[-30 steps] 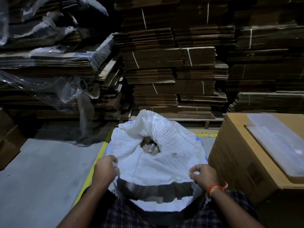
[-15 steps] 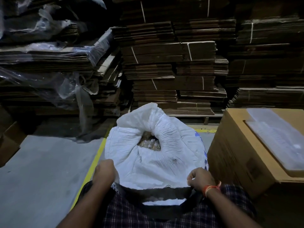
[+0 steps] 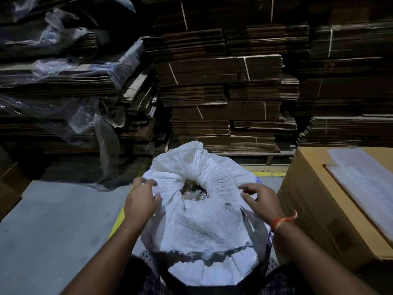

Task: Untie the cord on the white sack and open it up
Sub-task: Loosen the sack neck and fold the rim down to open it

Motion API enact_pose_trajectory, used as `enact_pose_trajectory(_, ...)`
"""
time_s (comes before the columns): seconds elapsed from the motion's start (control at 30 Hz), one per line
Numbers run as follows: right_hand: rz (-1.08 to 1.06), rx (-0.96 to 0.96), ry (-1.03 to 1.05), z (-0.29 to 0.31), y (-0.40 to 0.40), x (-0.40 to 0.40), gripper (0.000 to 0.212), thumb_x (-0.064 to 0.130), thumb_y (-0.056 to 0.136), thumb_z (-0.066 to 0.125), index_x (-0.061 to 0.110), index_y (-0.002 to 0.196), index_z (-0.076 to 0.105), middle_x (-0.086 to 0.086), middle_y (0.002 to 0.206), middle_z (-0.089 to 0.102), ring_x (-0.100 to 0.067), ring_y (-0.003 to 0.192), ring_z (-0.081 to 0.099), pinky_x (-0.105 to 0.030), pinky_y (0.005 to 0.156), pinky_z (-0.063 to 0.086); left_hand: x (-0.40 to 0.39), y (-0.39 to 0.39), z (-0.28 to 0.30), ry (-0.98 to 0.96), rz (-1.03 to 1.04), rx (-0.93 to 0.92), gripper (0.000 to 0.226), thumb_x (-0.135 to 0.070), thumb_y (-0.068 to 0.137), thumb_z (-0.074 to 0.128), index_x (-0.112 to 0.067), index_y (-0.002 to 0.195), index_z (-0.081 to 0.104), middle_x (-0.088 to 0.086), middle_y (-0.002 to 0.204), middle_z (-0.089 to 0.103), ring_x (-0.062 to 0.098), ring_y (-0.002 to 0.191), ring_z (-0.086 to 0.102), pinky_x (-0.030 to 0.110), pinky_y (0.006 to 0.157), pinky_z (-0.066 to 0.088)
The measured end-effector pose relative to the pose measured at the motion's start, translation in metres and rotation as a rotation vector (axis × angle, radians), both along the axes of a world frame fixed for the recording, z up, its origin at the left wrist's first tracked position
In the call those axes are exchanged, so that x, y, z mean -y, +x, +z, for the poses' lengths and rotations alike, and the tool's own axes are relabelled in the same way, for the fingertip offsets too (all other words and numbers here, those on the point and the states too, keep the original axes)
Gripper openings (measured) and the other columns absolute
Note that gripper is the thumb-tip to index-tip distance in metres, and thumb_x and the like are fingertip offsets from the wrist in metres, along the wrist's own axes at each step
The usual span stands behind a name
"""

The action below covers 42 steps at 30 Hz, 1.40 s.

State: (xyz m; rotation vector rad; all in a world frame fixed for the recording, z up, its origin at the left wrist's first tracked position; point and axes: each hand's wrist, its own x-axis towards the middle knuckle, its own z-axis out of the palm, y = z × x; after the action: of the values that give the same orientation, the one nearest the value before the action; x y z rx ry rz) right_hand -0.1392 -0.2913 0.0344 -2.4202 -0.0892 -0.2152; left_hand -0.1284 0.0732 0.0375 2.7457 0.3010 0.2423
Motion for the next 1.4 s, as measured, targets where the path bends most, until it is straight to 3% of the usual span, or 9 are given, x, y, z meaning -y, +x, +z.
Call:
enact_pose_trajectory(0.23,0.291,-0.196,-0.322,-0.006,0.108,-0.031,0.062,0.018,0.093,0.069,0.035,0.150,0.048,-0.003,0.143,0.058,-0.025,0.131,0.054,-0.037,0.109,0.044,0.020,0.078,-0.026,0.052,-0.185,-0.366,0.080,-0.038,0.097,0.067,-0.036,0.166,0.025,0.020,0.148,0.048,0.033,0.129,0.061,0.039,0.099,0.052)
enact_pose_trajectory(0.43,0.485,-0.514,-0.341,-0.058,0.152,-0.074,0.095,0.031,0.093,0.071,0.040,0.162,0.007,-0.018,0.122,0.057,-0.035,0.108,0.061,-0.041,0.094,0.049,0.027,0.100,-0.070,0.034,-0.309,-0.368,0.080,-0.037,0.094,0.072,-0.044,0.160,0.029,0.009,0.117,0.066,0.028,0.113,0.065,0.034,0.082,0.050)
enact_pose_trajectory(0.53,0.513,-0.509,-0.184,-0.081,0.161,-0.082,0.075,0.028,0.089,0.075,0.032,0.154,0.038,-0.005,0.117,0.065,-0.023,0.103,0.064,-0.030,0.087,0.051,0.026,0.105,-0.080,-0.032,-0.383,-0.321,0.064,-0.030,0.092,0.074,-0.046,0.150,0.051,0.002,0.107,0.073,0.020,0.102,0.070,0.031,0.077,0.049)
enact_pose_trajectory(0.6,0.448,-0.462,-0.142,-0.085,0.162,-0.085,0.030,0.022,0.085,0.077,0.029,0.113,0.067,0.010,0.091,0.064,-0.011,0.084,0.061,-0.020,0.072,0.044,0.025,0.110,-0.080,-0.069,-0.422,-0.292,0.047,-0.026,0.090,0.076,-0.042,0.133,0.067,-0.005,0.118,0.077,0.015,0.106,0.072,0.028,0.084,0.052)
enact_pose_trajectory(0.67,0.443,-0.395,-0.207,-0.078,0.168,-0.084,0.007,0.022,0.084,0.076,0.024,0.080,0.069,0.008,0.074,0.064,-0.014,0.074,0.061,-0.024,0.063,0.040,0.020,0.117,-0.074,-0.097,-0.462,-0.244,0.035,-0.021,0.091,0.075,-0.036,0.123,0.076,-0.013,0.122,0.077,0.010,0.109,0.071,0.023,0.087,0.051)
enact_pose_trajectory(0.87,0.394,-0.200,-0.481,-0.016,0.204,-0.014,0.018,0.025,0.087,0.071,0.009,0.081,0.072,-0.010,0.083,0.072,-0.026,0.081,0.064,-0.036,0.069,0.037,-0.025,0.130,-0.026,-0.137,-0.440,0.045,0.020,-0.017,0.081,0.066,-0.024,0.092,0.081,-0.017,0.072,0.065,-0.002,0.074,0.062,0.022,0.068,0.041)
enact_pose_trajectory(1.0,0.138,-0.232,-0.701,0.007,0.216,0.073,0.020,0.036,0.086,0.072,0.020,0.075,0.066,-0.003,0.077,0.069,-0.027,0.085,0.069,-0.032,0.069,0.047,-0.067,0.140,0.000,-0.013,-0.340,0.144,0.024,-0.023,0.077,0.063,-0.018,0.093,0.081,0.004,0.083,0.066,0.024,0.078,0.064,0.032,0.072,0.047)
enact_pose_trajectory(1.17,-0.073,-0.280,-0.825,0.012,0.189,0.128,0.009,0.030,0.087,0.072,0.023,0.083,0.072,0.002,0.080,0.068,-0.021,0.086,0.068,-0.024,0.059,0.038,-0.093,0.136,-0.002,0.052,-0.233,0.116,0.022,0.004,0.081,0.077,-0.015,0.090,0.080,0.007,0.083,0.061,0.029,0.074,0.064,0.029,0.062,0.040)
enact_pose_trajectory(1.4,-0.134,-0.331,-0.642,-0.031,0.172,0.123,0.015,0.014,0.085,0.070,0.021,0.094,0.079,-0.004,0.097,0.078,-0.023,0.087,0.070,-0.025,0.068,0.043,-0.076,0.127,-0.046,0.058,-0.158,-0.022,0.023,-0.005,0.087,0.075,-0.026,0.096,0.080,0.006,0.087,0.062,0.030,0.083,0.071,0.034,0.069,0.050)
